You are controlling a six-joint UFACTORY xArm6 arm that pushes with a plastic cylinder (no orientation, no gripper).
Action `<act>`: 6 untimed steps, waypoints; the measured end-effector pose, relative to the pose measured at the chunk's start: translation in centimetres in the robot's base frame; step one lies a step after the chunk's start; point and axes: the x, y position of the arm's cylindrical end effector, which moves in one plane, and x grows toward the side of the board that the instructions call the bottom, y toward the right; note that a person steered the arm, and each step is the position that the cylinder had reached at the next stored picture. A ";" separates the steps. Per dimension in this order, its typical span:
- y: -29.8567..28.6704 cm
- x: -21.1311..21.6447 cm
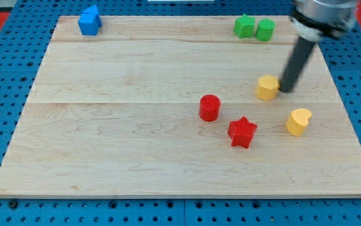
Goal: Move the yellow hexagon towards the center right of the board
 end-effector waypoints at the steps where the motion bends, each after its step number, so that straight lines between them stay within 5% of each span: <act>1: -0.8 0.9; 2: 0.7 2.0; 4: -8.5 4.8; 5: -8.4 0.6; 6: -1.7 -1.1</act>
